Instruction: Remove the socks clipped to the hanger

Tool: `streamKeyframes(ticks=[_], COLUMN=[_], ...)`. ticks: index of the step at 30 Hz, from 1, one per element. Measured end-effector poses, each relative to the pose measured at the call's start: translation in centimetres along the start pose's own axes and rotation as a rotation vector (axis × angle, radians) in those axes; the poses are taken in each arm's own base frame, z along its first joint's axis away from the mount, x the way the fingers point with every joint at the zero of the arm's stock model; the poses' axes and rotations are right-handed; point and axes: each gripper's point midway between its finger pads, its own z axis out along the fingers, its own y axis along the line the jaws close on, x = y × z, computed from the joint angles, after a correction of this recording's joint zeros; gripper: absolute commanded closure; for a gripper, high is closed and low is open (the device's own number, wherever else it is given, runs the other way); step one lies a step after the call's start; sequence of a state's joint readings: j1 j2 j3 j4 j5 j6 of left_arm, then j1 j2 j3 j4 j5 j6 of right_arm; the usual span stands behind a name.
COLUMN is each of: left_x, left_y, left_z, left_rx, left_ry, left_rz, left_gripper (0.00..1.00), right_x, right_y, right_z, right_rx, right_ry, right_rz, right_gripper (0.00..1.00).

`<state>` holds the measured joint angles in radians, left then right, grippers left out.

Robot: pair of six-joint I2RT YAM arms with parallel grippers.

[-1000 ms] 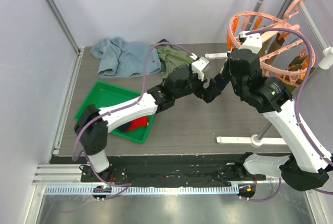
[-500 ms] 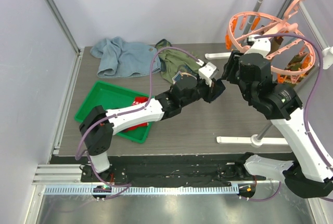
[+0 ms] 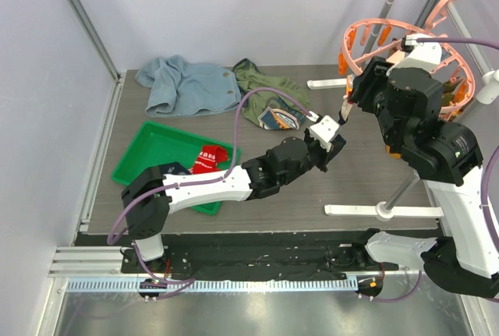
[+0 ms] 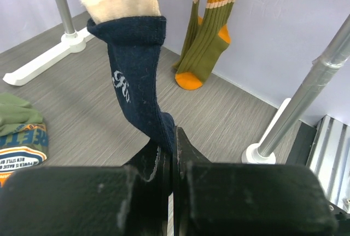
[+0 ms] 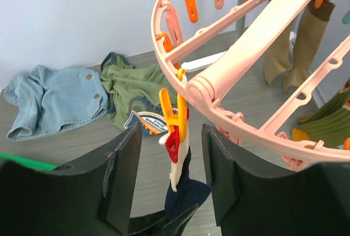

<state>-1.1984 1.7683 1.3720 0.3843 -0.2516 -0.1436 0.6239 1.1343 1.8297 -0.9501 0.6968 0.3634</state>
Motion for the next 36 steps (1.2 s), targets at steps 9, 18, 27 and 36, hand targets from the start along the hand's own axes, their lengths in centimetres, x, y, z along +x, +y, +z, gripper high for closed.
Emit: streamKeyframes(ticks=[9,18,27,36], left_x=[-0.3,-0.3,-0.3,-0.2], left_y=[-0.2,-0.6,-0.7,-1.0], left_z=[-0.2,-0.4,-0.4,-0.5], left_rx=[-0.026,-0.033,-0.037,-0.036], left_ry=[-0.015,-0.017,-0.016,-0.016], left_rz=[0.041,0.067,0.078,0.096], left_gripper=[1.0,1.0,1.0,1.0], right_x=[1.0,2.1,3.6,5.1], right_y=[0.8,0.5,-0.1,-0.5], right_z=[2.2,3.5,4.6,5.9], right_rx=[0.045,0.11,0.168,0.226], right_ry=[0.033,0.049,0.064,0.066], right_rz=[-0.061,-0.099,-0.136,-0.172], right_gripper=[0.44,0.48,0.49,0.54])
